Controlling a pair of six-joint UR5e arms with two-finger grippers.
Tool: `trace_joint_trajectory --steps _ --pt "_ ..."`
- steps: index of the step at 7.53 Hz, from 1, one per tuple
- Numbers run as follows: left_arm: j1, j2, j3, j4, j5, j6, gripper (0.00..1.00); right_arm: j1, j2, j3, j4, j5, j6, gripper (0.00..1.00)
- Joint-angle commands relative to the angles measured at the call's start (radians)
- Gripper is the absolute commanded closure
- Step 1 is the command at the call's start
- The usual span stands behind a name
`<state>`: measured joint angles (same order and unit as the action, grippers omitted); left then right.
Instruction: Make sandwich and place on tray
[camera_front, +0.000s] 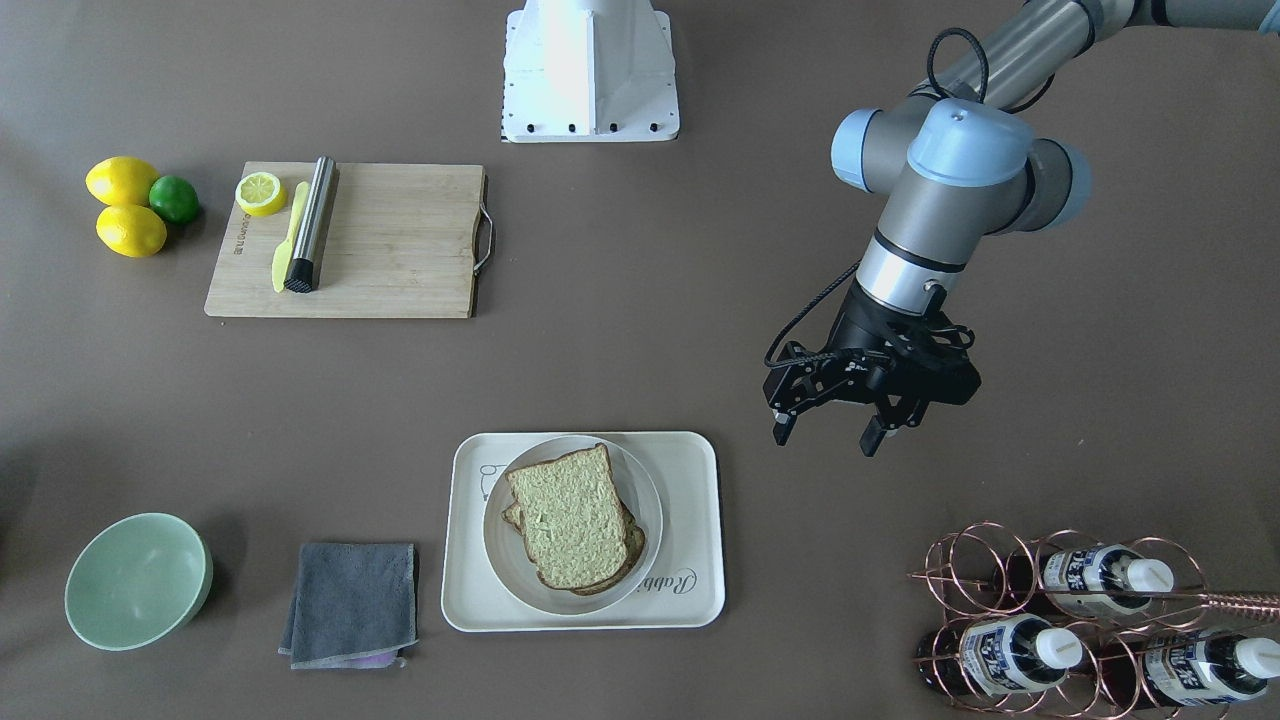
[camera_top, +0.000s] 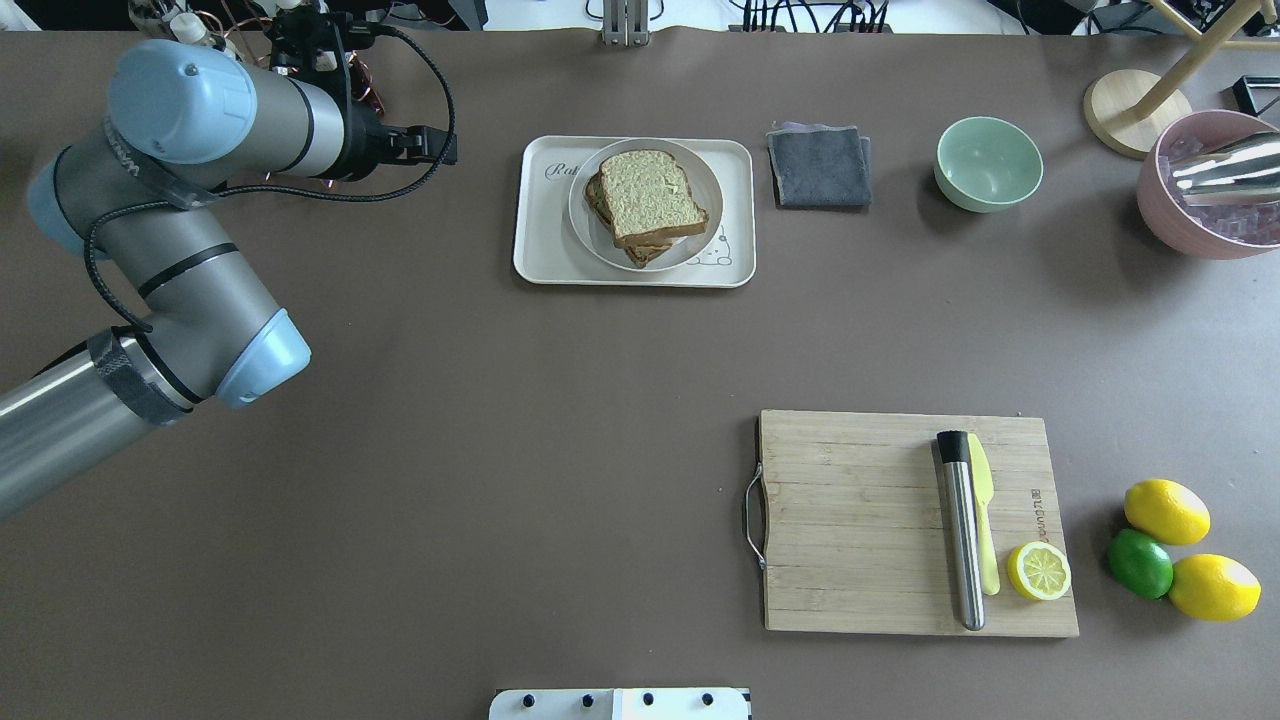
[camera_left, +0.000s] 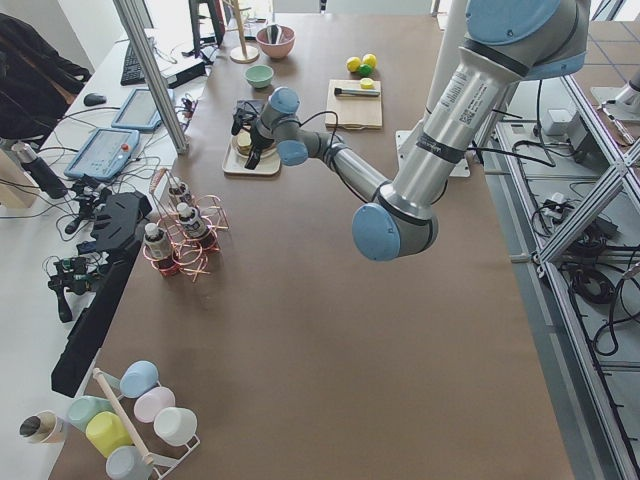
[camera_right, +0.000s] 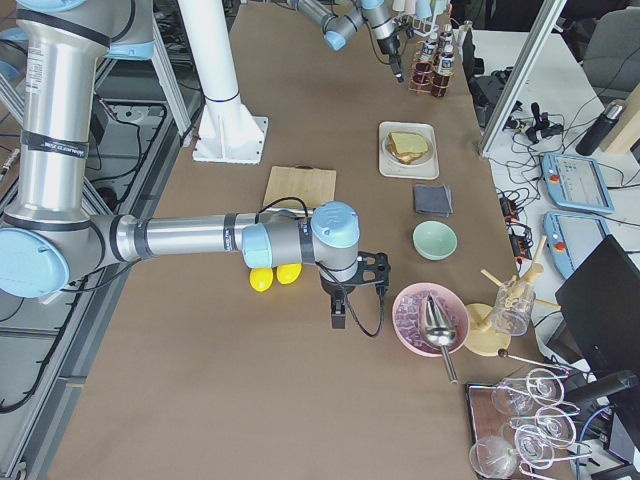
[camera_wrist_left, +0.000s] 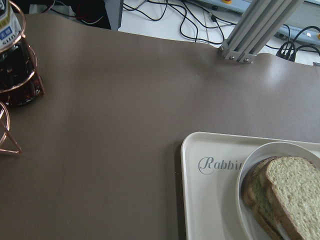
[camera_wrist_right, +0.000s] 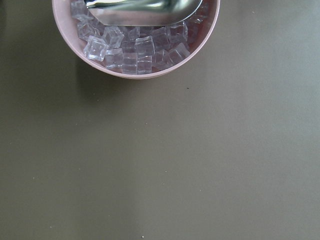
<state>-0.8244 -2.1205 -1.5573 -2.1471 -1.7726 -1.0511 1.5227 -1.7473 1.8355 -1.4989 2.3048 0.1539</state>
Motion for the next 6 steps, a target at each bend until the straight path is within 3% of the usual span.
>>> trace_joint_trajectory --steps 1,2,4,6 --pt "-0.050 0.040 -0.012 -0.010 -0.020 0.121 0.02 0.016 0.023 -0.050 0.000 0.004 -0.002 0.01" --pt "-0.096 0.078 -0.036 0.002 -0.087 0.229 0.02 0.020 0.026 -0.056 -0.001 0.015 -0.002 0.01" --pt "-0.262 0.151 -0.030 0.080 -0.365 0.391 0.02 0.037 0.025 -0.064 -0.009 0.041 -0.004 0.01" --pt "-0.388 0.204 -0.040 0.183 -0.476 0.680 0.02 0.043 0.029 -0.064 -0.035 0.041 -0.008 0.01"
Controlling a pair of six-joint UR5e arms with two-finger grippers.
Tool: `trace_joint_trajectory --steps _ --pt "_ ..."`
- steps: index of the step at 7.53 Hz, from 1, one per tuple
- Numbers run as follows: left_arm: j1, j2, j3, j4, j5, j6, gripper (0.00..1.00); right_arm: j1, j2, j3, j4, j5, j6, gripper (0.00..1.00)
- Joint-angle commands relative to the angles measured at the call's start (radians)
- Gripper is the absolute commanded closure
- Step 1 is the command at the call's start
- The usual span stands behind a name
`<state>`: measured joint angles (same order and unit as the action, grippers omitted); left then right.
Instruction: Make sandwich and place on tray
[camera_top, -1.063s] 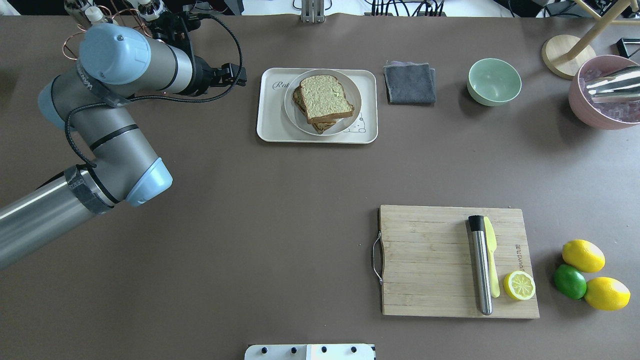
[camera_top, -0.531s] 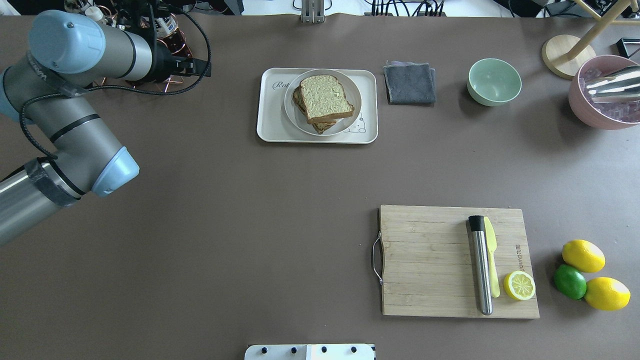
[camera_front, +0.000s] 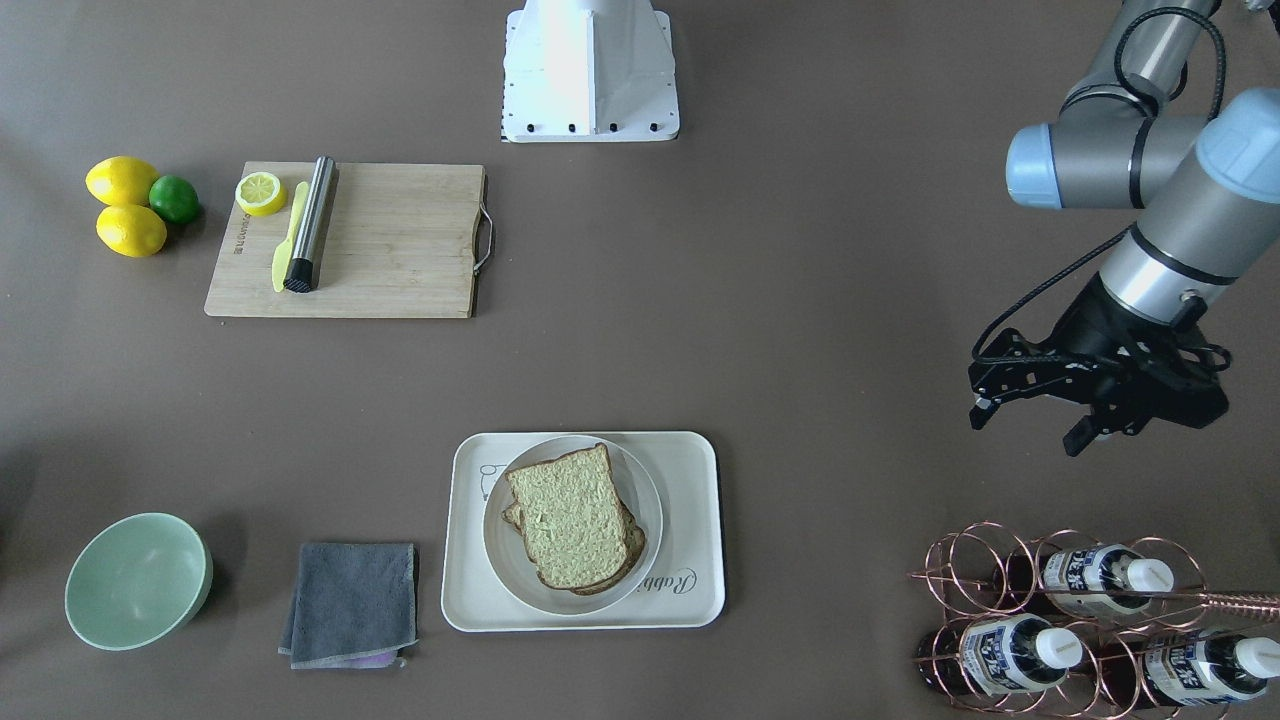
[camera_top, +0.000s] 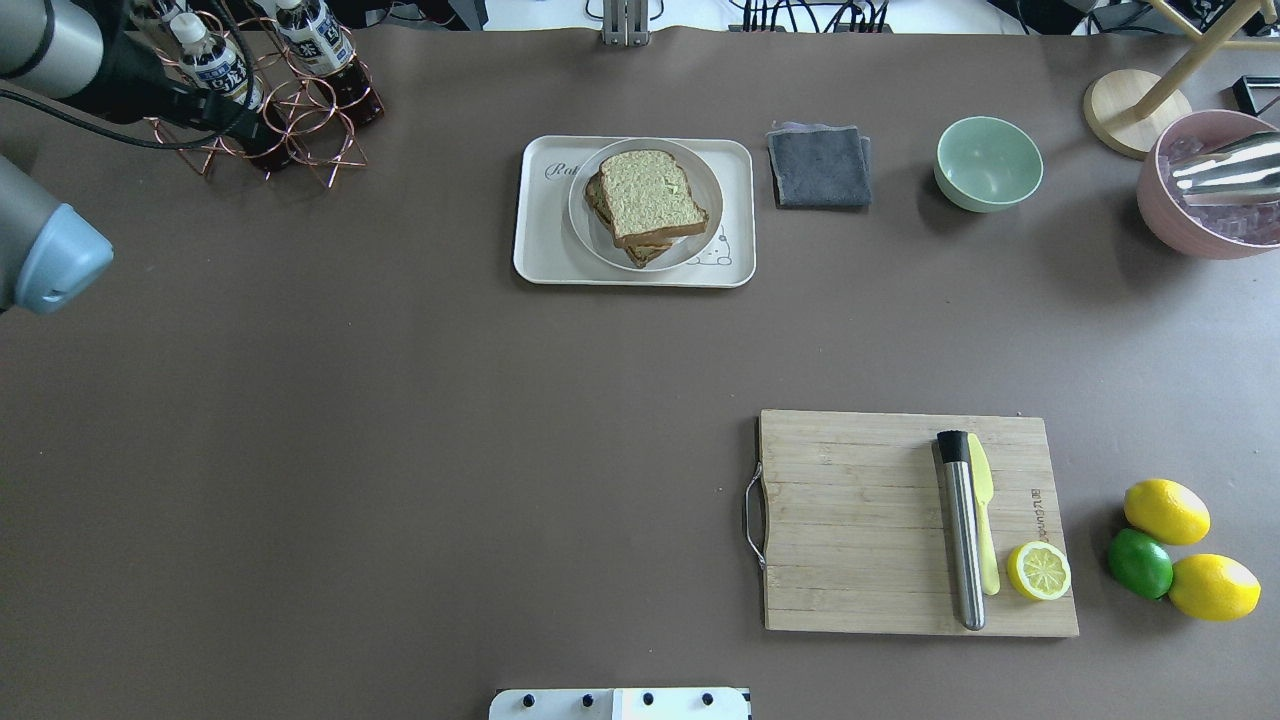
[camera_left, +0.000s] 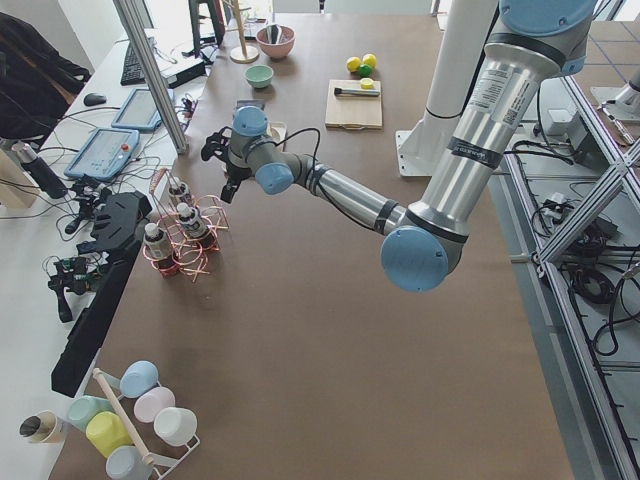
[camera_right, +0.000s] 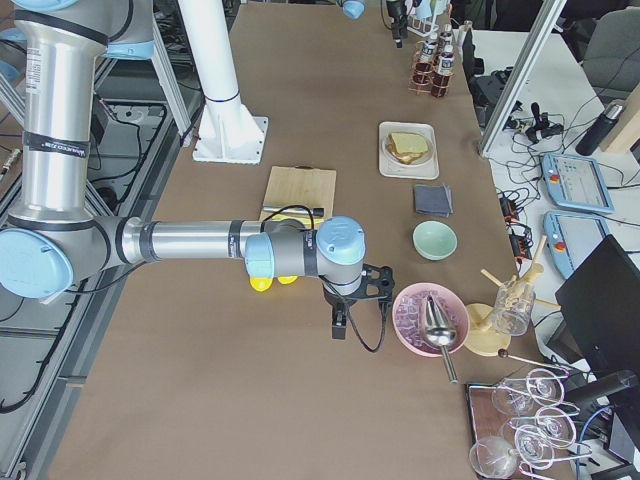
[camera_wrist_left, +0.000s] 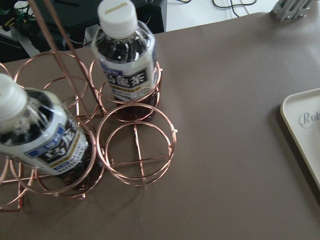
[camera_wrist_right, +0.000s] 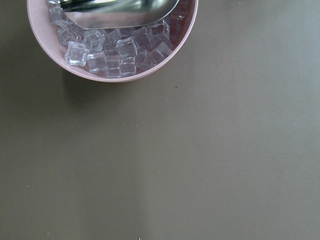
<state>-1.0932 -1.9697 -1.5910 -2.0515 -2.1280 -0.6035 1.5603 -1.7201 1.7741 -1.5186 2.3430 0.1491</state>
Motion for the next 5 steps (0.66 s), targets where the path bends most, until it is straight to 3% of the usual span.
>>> trace_joint_trajectory --steps 1,3,4,5 --pt "-0.201 0.055 -0.039 0.225 -0.175 0.339 0.02 0.006 0.005 -0.004 -0.014 -0.001 -0.003 0.01" --pt "-0.269 0.075 -0.197 0.656 -0.173 0.671 0.02 0.006 0.023 -0.015 -0.015 -0.001 -0.005 0.01" --pt "-0.316 0.106 -0.202 0.770 -0.171 0.849 0.02 0.007 0.024 -0.013 -0.014 0.001 -0.005 0.01" --pt "-0.361 0.186 -0.199 0.772 -0.176 0.917 0.02 0.009 0.025 -0.013 -0.014 0.001 -0.005 0.01"
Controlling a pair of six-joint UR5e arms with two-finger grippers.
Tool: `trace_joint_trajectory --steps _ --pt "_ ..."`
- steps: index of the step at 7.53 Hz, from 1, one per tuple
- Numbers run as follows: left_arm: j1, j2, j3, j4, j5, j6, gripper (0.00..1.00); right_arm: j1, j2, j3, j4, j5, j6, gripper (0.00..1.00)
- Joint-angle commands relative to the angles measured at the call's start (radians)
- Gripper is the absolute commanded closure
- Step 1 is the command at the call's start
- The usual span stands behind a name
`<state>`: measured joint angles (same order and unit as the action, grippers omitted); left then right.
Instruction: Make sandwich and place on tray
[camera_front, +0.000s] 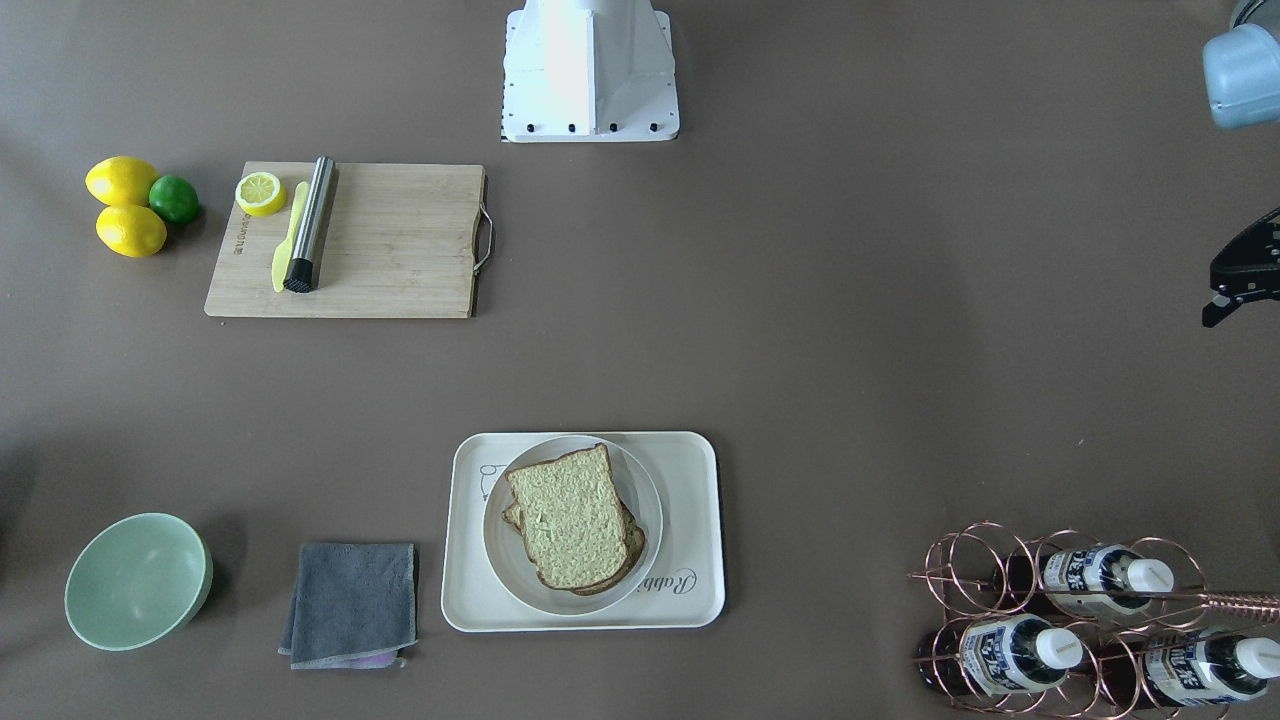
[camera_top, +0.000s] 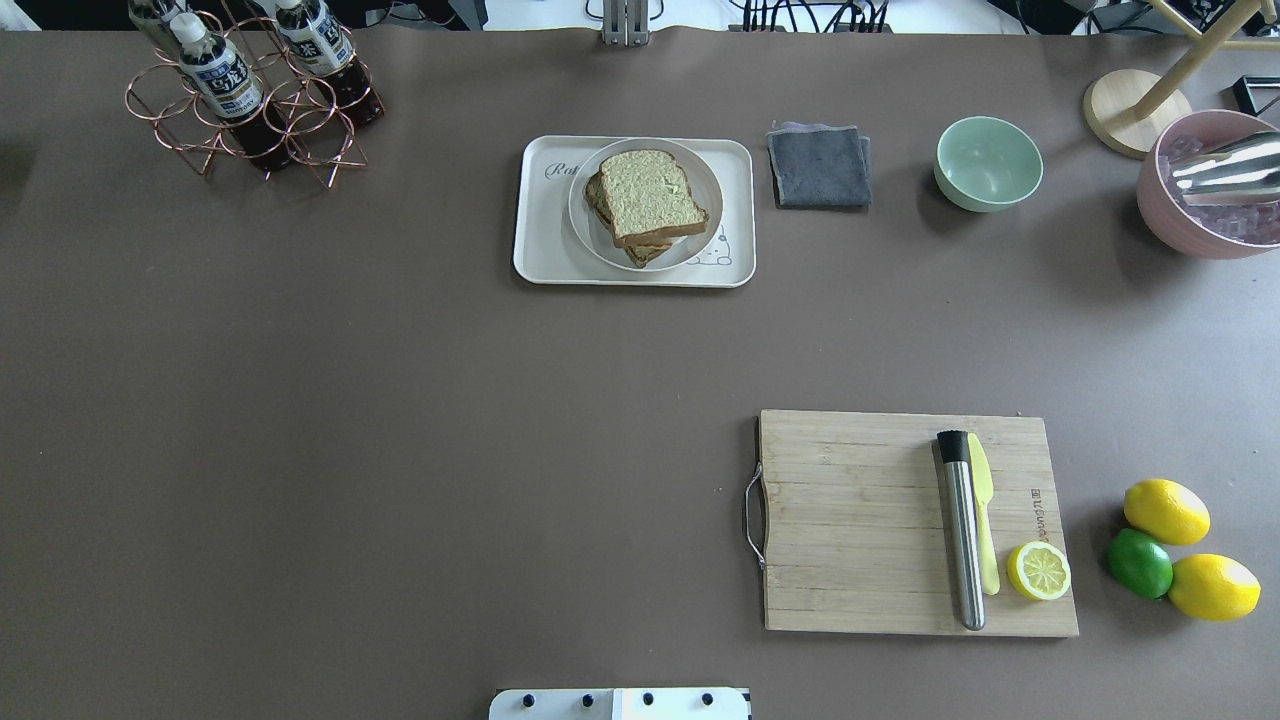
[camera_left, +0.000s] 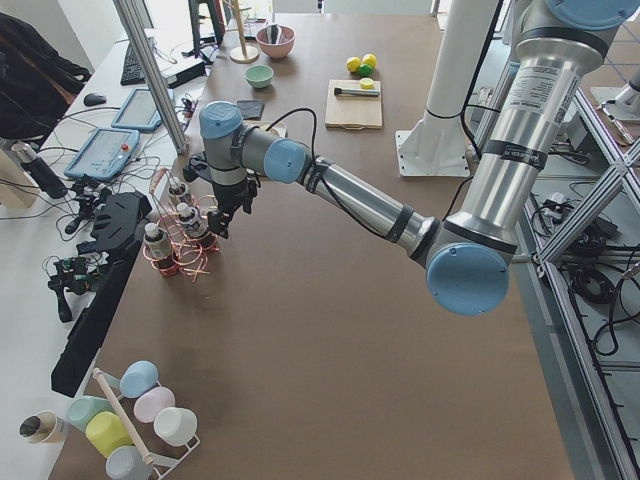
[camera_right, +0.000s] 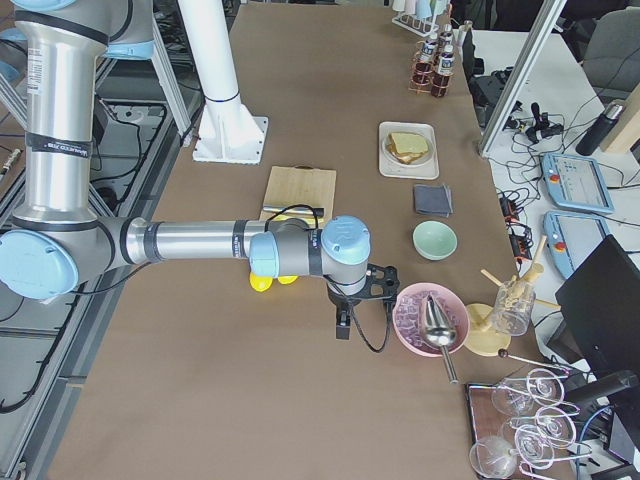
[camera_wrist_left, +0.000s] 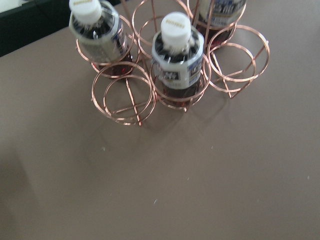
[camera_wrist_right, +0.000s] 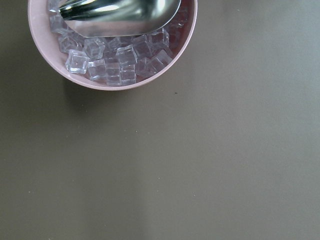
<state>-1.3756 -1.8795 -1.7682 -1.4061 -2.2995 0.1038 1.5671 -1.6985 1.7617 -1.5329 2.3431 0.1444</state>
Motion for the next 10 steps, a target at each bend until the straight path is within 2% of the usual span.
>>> trace_joint_trajectory --steps 1,3,4,6,10 --pt "-0.127 0.155 -0.022 0.122 -0.006 0.206 0.02 0.002 0.003 0.001 0.000 0.002 -0.003 0.01" --pt "-0.238 0.247 -0.019 0.119 -0.018 0.208 0.02 0.002 -0.006 -0.002 0.000 0.018 0.006 0.01" --pt "-0.246 0.270 -0.028 0.121 -0.018 0.205 0.02 0.002 -0.012 -0.002 0.000 0.019 0.006 0.01" --pt "-0.241 0.267 0.040 0.095 -0.018 0.206 0.02 0.011 -0.013 -0.002 0.002 0.025 0.009 0.01" --pt "-0.238 0.264 0.191 -0.123 -0.018 0.165 0.02 0.011 -0.006 -0.016 0.000 0.025 0.011 0.01"
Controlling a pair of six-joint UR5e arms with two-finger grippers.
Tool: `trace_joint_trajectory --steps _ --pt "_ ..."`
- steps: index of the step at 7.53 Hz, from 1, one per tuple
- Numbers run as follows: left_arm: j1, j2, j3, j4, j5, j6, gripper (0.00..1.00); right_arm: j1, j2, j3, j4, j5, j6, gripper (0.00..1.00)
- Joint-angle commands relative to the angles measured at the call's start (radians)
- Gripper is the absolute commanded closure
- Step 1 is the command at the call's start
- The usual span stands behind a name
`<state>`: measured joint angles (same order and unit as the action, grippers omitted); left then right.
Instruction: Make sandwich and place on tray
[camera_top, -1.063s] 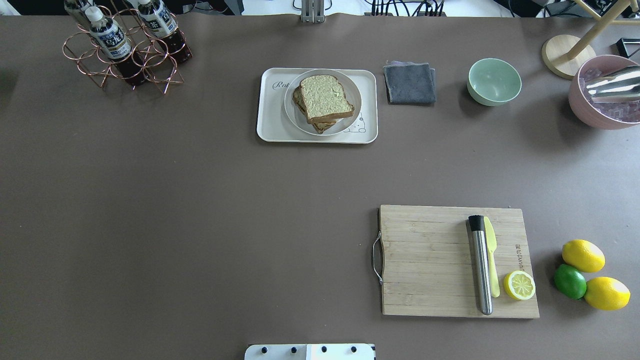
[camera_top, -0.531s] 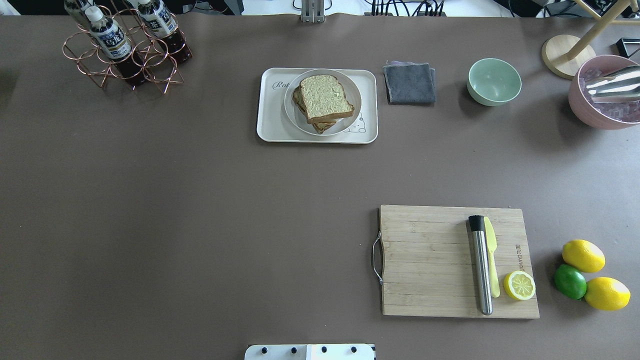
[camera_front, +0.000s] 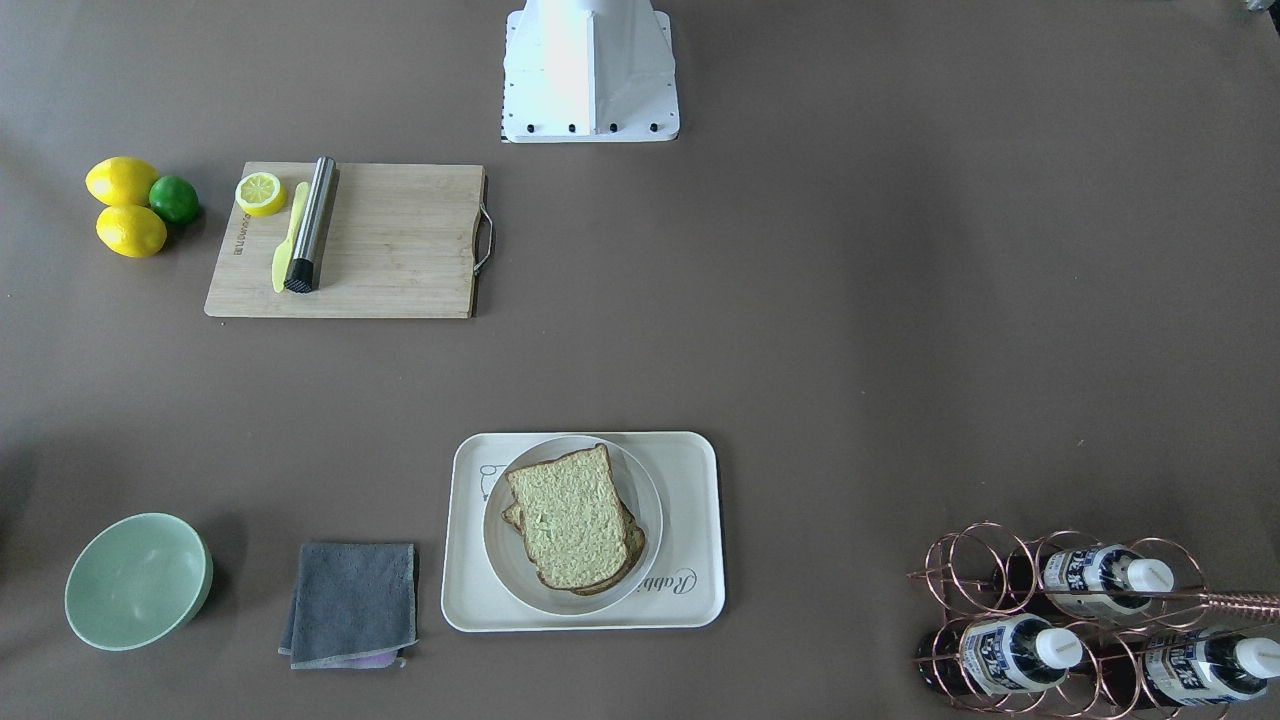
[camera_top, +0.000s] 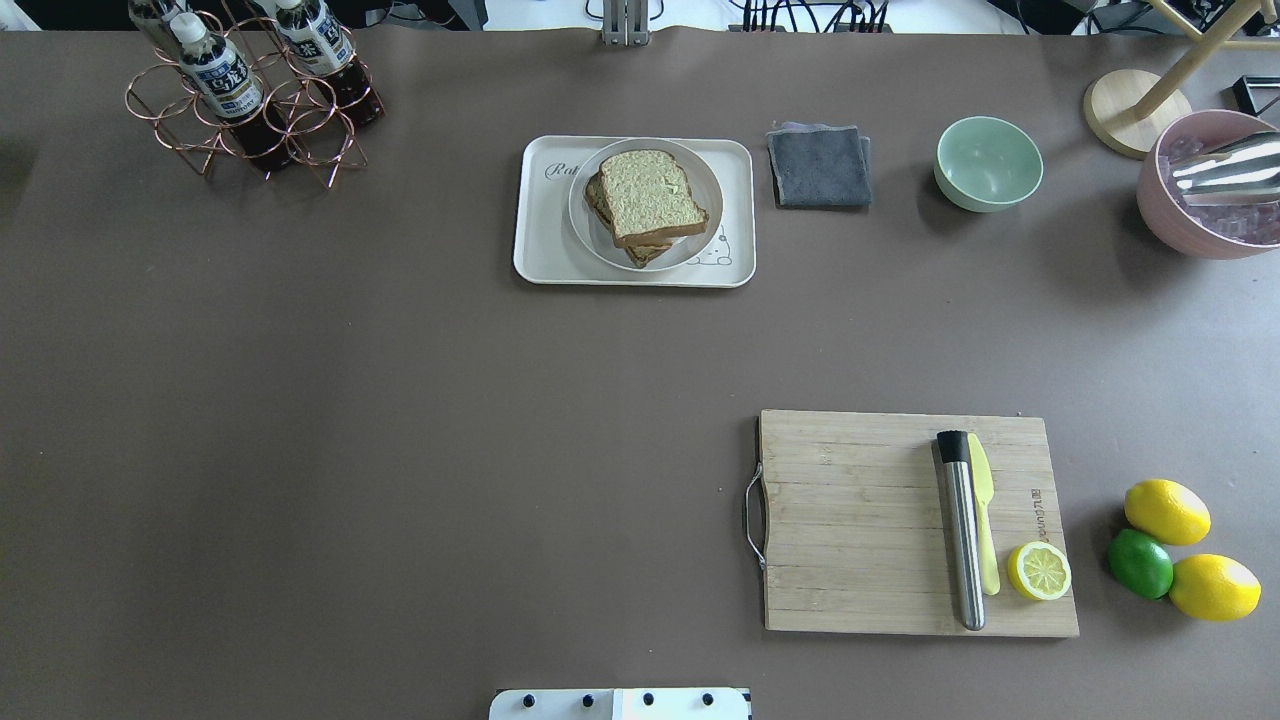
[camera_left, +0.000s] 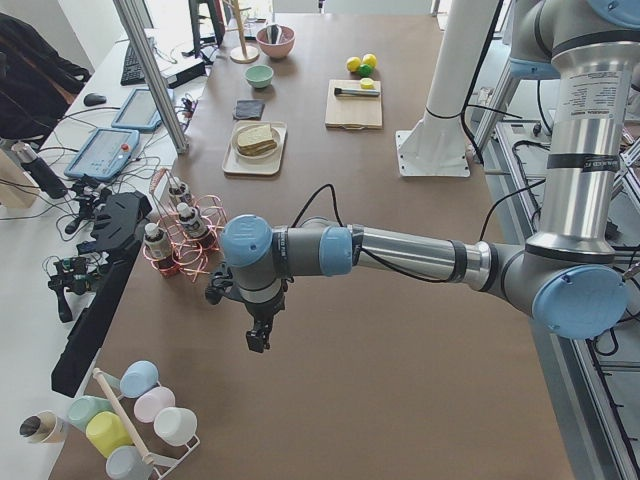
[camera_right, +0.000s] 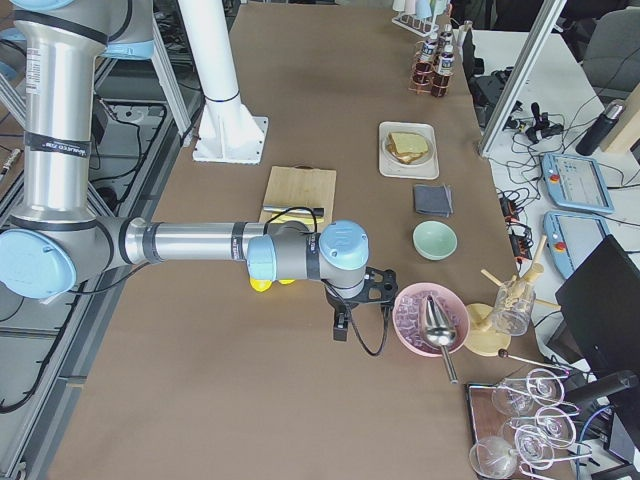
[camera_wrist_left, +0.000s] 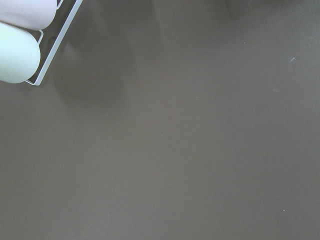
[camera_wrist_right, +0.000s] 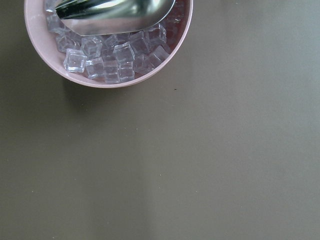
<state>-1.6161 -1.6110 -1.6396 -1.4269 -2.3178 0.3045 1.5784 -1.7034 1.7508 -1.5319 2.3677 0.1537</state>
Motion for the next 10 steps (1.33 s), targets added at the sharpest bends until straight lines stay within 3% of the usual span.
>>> trace_joint_trajectory --steps 1,10 --pt "0.005 -0.009 0.070 -0.145 0.001 -0.124 0.02 0.003 -0.001 -0.007 -0.001 0.001 0.001 0.01" --pt "0.019 -0.013 0.047 -0.170 0.000 -0.137 0.02 0.009 0.025 -0.004 -0.001 0.004 0.047 0.01"
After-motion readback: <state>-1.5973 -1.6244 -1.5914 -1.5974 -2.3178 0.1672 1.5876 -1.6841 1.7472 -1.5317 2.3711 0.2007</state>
